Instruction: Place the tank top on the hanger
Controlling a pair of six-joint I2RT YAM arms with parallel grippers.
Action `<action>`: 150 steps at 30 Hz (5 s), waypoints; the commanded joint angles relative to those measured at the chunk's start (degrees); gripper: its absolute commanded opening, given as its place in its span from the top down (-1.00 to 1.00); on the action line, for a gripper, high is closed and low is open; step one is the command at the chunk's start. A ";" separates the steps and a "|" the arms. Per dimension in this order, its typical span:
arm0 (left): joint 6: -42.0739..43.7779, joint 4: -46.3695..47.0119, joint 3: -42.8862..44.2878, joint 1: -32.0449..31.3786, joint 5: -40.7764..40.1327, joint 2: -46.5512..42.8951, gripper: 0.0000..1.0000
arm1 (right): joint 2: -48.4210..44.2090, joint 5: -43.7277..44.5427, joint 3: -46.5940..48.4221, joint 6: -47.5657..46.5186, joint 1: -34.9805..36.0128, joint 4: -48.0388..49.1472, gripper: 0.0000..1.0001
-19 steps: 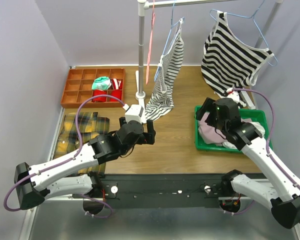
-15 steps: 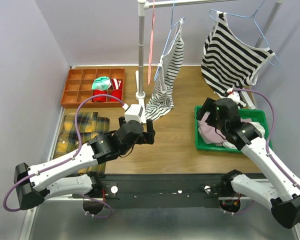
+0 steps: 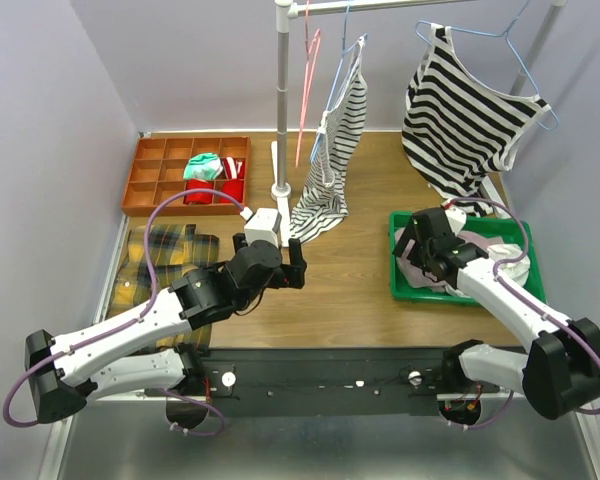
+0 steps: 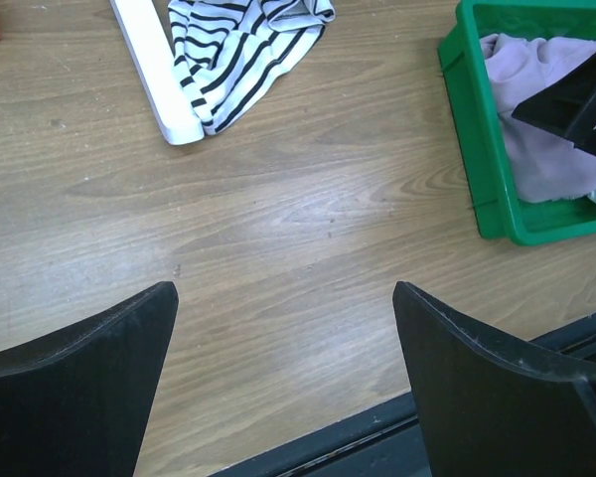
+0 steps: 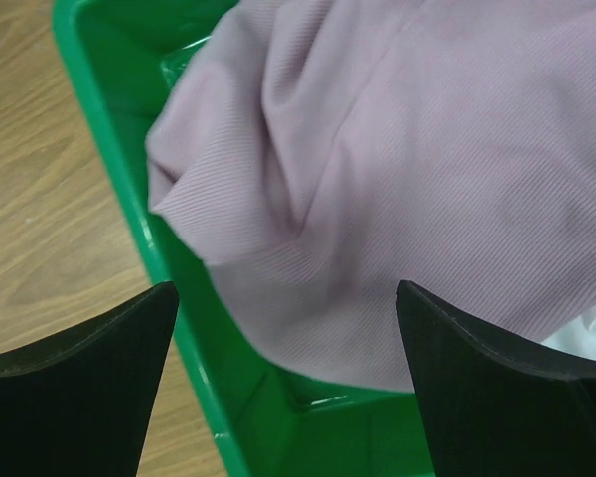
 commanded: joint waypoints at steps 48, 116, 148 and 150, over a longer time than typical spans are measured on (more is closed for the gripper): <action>3.58 -2.52 10.96 7.23 -3.88 -4.60 -0.97 | 13.39 -26.25 72.19 -6.04 15.61 -15.67 0.99; -33.70 5.47 -34.66 13.38 -0.53 -16.64 0.58 | 29.58 -4.80 25.26 -5.16 40.62 6.67 0.88; 13.69 -14.65 62.15 13.73 -0.72 14.83 1.00 | 4.79 16.84 69.57 -23.27 40.00 -6.97 0.99; 11.33 -13.60 55.99 13.82 0.16 11.06 1.00 | 2.51 15.34 60.45 -19.58 40.00 -6.18 0.99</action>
